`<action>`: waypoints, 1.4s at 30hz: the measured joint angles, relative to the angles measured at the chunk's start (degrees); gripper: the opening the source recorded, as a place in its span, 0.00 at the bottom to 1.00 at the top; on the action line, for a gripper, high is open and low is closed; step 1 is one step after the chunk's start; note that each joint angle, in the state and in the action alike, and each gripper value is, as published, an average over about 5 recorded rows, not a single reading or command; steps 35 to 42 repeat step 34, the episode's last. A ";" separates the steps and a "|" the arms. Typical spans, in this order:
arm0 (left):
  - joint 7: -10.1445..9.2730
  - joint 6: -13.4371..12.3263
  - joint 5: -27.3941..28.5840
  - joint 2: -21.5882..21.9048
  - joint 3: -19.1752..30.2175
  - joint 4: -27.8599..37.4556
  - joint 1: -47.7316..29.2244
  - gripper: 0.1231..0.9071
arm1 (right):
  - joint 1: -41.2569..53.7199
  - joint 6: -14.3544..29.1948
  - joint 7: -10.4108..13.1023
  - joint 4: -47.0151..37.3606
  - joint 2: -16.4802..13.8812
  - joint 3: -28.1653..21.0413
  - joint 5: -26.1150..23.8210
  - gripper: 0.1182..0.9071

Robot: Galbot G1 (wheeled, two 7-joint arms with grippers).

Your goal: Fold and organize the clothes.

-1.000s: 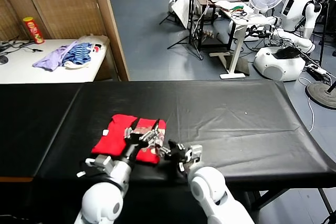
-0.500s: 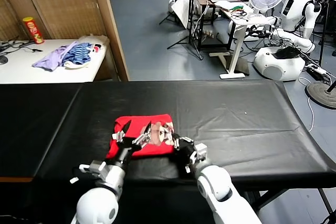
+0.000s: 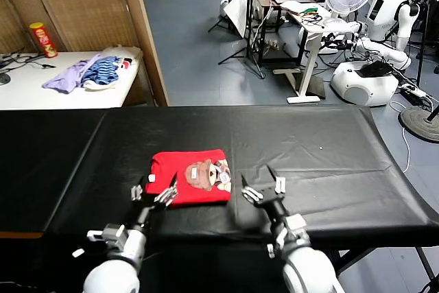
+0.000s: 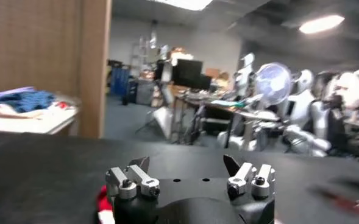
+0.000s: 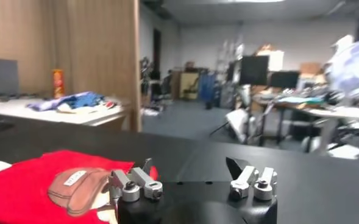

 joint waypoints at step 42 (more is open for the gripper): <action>-0.16 2.56 -7.68 6.16 -21.07 -10.23 29.88 0.86 | -30.24 -8.90 13.49 20.19 -1.36 3.92 1.05 0.86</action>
